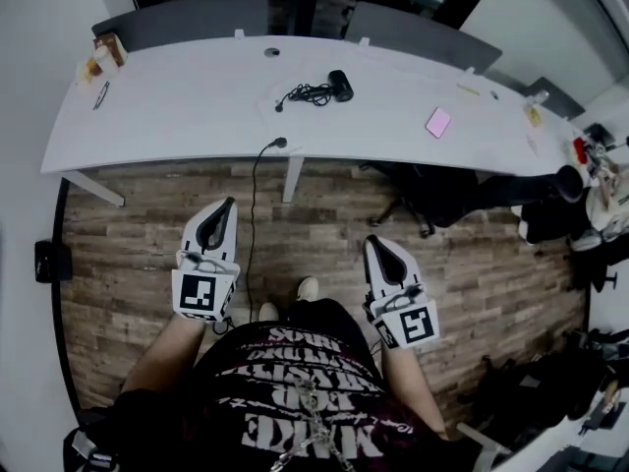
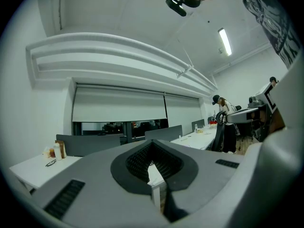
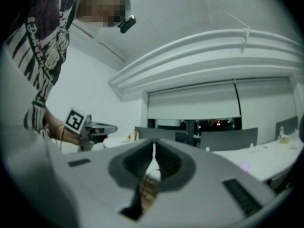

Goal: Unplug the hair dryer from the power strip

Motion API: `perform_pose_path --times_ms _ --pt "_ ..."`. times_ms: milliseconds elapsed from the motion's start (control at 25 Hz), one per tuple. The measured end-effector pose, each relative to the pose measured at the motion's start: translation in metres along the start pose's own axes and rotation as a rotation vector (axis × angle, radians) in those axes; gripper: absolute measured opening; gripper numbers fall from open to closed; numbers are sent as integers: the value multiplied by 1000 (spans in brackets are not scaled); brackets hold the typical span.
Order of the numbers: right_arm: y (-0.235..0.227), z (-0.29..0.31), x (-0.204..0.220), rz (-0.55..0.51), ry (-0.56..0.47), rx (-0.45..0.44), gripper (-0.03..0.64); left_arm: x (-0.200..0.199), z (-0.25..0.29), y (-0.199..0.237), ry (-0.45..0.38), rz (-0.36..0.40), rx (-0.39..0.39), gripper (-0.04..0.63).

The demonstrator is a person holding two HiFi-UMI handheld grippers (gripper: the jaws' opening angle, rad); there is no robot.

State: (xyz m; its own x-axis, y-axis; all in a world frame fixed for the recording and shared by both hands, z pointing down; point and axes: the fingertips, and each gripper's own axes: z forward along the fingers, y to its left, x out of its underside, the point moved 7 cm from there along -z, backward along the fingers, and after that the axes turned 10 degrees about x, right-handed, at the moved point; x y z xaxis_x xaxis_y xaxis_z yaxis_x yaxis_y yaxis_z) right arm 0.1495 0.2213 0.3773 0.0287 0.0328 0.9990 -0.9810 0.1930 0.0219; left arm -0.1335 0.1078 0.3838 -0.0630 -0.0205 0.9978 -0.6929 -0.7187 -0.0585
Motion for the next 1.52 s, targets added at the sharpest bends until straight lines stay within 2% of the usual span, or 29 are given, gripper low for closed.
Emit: perform_pose_path --times_ms 160,360,480,800,1120,1280,1520 --pt "-23 13 -1 -1 9 -12 37 -2 19 -1 -12 10 -9 23" --pt "-55 35 -1 4 6 -36 37 0 41 -2 -21 -15 -31 23" --pt "-73 49 0 13 -1 -56 37 -4 53 -1 -17 2 -59 23" --pt "-116 76 -7 46 -36 -102 37 -47 59 39 -39 99 -211 23" --pt "-138 77 5 66 -21 -132 37 -79 33 72 -86 80 -324 23" --pt "-151 74 7 81 -8 -113 37 -77 44 63 -79 85 -307 23" --pt "-158 80 13 81 14 -116 37 -59 75 43 -53 39 -260 23"
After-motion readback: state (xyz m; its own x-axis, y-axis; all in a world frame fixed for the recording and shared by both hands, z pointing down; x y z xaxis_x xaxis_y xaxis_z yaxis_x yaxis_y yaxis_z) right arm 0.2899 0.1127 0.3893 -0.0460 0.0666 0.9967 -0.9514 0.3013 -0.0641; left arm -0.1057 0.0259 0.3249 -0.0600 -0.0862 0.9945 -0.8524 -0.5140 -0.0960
